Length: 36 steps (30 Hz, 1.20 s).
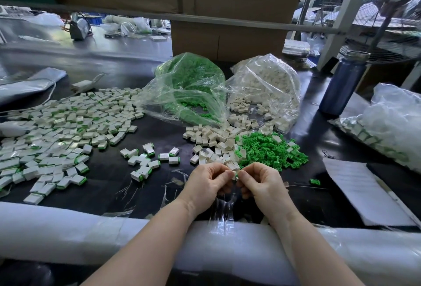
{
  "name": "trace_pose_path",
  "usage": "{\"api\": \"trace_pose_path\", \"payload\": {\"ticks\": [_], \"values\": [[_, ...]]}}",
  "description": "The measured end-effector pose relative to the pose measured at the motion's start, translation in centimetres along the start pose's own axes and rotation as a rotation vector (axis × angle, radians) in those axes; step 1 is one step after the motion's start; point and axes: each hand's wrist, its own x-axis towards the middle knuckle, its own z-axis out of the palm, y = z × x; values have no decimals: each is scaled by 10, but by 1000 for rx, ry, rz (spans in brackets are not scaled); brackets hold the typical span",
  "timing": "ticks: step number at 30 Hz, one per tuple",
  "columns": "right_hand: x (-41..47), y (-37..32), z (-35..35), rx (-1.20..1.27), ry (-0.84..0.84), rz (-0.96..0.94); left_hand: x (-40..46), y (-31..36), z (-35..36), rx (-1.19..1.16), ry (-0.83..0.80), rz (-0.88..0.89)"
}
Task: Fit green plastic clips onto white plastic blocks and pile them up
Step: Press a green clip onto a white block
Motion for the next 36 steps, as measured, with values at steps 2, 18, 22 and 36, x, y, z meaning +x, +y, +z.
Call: {"api": "trace_pose_path", "payload": {"ticks": [2, 18, 22, 36], "values": [[0, 0, -1, -5, 14, -21, 0, 1, 1, -19, -1, 0], [0, 1, 1, -1, 15, 1, -2, 2, -2, -43, -2, -19], [1, 1, 0, 15, 10, -23, -2, 3, -1, -43, -7, -12], [1, 2, -4, 71, 32, -62, -2, 0, -3, -165, -40, -16]]}}
